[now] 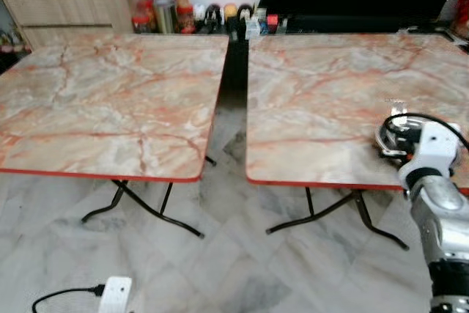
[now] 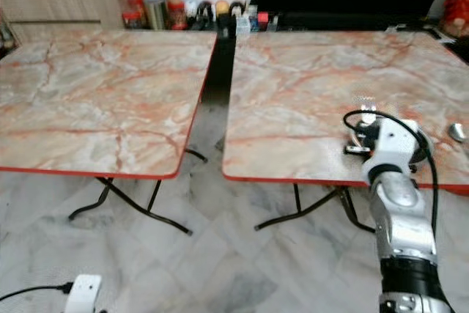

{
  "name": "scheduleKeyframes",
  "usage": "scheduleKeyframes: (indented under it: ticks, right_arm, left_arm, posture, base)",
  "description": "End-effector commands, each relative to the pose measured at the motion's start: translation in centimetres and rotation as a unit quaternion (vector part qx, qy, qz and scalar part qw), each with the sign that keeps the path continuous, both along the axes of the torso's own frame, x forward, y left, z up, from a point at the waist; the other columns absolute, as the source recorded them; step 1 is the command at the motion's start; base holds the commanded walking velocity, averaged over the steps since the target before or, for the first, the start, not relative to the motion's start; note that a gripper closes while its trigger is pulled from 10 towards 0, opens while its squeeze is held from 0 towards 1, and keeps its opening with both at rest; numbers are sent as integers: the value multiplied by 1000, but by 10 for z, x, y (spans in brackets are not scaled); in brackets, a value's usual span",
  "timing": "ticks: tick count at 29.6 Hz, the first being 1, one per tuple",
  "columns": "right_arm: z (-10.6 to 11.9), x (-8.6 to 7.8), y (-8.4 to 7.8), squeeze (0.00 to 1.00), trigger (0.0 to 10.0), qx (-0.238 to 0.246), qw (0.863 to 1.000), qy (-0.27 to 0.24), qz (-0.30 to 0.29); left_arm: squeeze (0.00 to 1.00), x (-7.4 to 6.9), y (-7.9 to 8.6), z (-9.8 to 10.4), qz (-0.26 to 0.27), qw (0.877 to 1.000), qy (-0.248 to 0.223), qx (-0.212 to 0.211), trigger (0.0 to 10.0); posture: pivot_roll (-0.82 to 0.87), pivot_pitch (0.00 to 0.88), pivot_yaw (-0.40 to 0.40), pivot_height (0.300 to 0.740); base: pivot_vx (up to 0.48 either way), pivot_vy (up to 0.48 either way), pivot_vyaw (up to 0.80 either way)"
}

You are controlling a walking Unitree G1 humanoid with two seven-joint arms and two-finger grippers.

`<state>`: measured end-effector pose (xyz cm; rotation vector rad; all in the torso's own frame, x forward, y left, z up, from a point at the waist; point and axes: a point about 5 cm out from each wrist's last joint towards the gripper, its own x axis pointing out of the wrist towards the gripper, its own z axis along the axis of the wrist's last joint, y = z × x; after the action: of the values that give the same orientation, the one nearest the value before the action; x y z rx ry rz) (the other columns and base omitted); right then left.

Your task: Setting the table

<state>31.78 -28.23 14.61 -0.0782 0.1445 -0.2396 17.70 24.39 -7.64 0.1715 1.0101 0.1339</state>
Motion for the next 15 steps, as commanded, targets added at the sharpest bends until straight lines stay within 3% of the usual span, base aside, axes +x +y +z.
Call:
scheduleKeyframes:
  ticks: [1,8,15]
  right_arm:
    - [9,4,6,0,10000,-2,1000,-13,10]
    - [8,4,7,0,10000,0,1000,-10,9]
    - [8,5,8,0,10000,1,1000,-9,10]
  left_arm:
    - [0,-4,5,-1,0,1000,10,7,10000]
    - [0,-4,5,0,1,1000,10,7,10000]
    - [0,-3,5,0,13,1000,-1,-1,10000]
  posture:
    - [5,12,6,740]
    - [4,12,8,740]
    - [3,14,10,740]
  base:
    - [0,-352,0]
    - [0,-313,0]
    - [0,0,0]
